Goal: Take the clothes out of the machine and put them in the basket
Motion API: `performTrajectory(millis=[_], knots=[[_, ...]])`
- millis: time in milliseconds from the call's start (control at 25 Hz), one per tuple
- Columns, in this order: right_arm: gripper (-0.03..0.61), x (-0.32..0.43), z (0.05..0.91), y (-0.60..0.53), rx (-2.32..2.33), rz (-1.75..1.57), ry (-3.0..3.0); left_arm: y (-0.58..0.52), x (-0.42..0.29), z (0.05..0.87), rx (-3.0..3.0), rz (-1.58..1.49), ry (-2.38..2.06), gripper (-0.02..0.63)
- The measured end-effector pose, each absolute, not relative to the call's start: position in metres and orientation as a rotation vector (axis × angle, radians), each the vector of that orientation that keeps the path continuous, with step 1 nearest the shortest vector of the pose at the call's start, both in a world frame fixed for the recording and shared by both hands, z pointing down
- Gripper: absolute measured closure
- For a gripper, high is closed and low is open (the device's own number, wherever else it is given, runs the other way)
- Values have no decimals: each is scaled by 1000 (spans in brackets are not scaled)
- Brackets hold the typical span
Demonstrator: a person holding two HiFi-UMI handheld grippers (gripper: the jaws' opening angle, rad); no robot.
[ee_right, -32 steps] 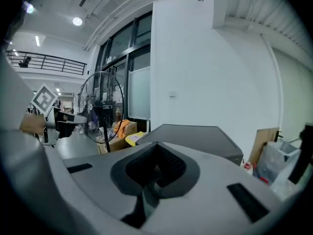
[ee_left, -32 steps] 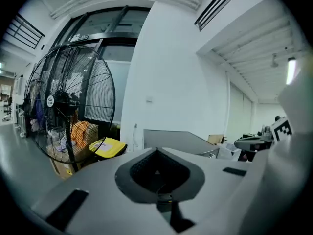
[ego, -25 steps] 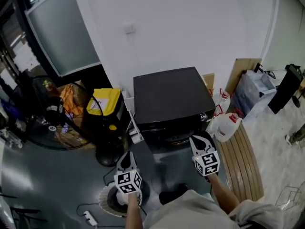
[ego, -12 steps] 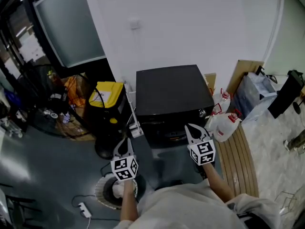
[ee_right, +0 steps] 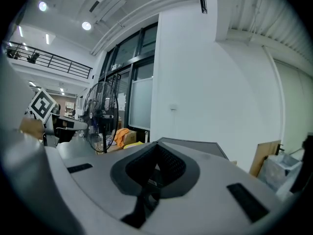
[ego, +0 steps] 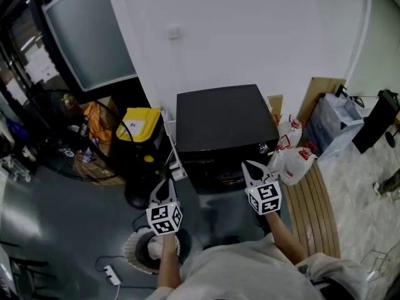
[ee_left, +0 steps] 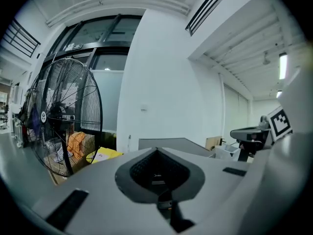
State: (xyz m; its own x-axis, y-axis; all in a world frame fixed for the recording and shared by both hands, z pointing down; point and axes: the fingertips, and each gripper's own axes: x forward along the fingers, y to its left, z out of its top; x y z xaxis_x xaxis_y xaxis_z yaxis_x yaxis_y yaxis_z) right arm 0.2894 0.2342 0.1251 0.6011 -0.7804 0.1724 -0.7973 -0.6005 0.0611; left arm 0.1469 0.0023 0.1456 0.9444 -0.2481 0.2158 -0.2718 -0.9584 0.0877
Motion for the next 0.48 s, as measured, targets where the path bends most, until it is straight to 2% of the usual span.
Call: performTrajectory(millis=[480], knots=[[557,296,131,238,2688,195,-1336,13,155,153,2996,330,-374,597]])
